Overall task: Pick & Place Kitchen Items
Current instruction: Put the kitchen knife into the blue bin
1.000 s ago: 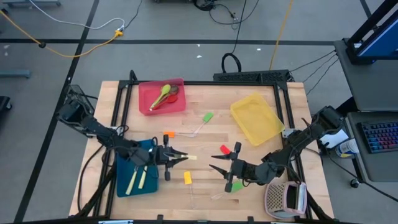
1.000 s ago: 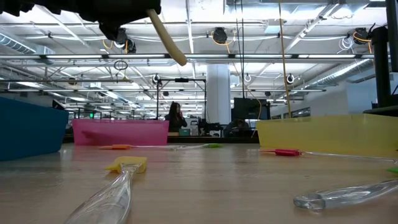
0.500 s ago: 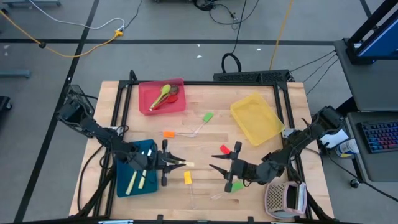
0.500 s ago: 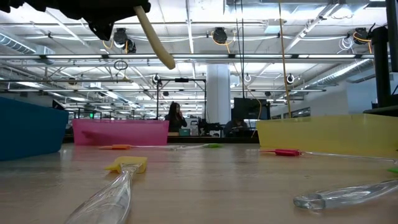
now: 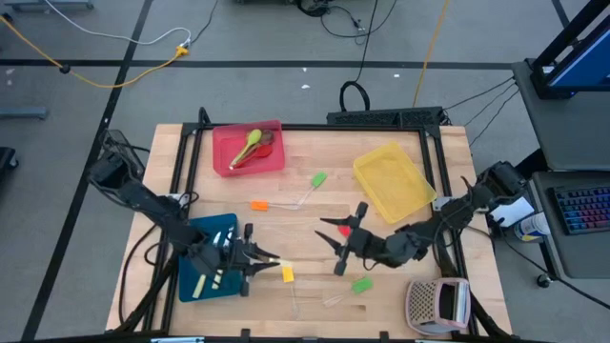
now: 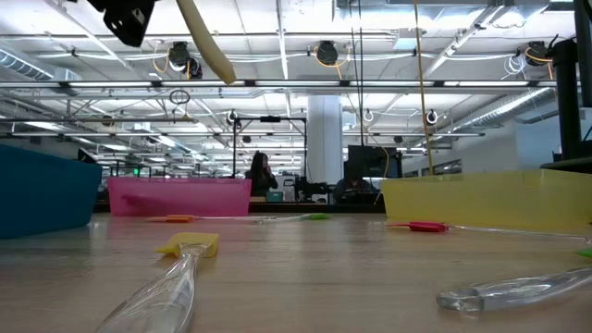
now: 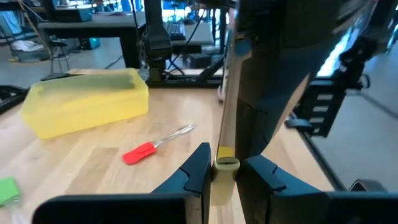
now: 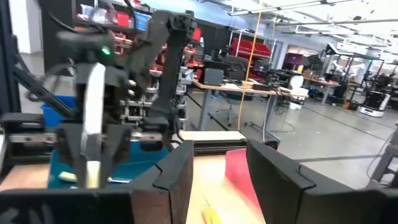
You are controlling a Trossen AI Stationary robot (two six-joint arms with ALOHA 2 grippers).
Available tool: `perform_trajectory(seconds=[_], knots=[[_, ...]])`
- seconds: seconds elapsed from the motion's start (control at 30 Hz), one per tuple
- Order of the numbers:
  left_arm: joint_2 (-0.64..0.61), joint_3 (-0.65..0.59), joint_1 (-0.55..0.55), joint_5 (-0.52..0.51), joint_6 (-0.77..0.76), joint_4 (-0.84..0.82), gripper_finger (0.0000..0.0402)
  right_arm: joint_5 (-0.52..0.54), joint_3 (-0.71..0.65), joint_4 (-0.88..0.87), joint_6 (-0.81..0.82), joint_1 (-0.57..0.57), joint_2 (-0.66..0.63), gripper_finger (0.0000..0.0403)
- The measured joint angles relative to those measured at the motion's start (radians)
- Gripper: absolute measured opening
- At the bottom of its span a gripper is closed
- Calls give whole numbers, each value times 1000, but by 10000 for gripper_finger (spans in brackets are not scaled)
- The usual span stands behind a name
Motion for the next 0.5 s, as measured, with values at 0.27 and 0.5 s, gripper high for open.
perform_trajectory(seconds=[0.27, 0.5], knots=[[-21, 330, -26, 9, -273, -733, 56, -3, 0, -172, 126, -1, 0, 136], [-23, 663, -24, 182, -753, -1456, 56, -4, 0, -236, 211, 8, 0, 136]])
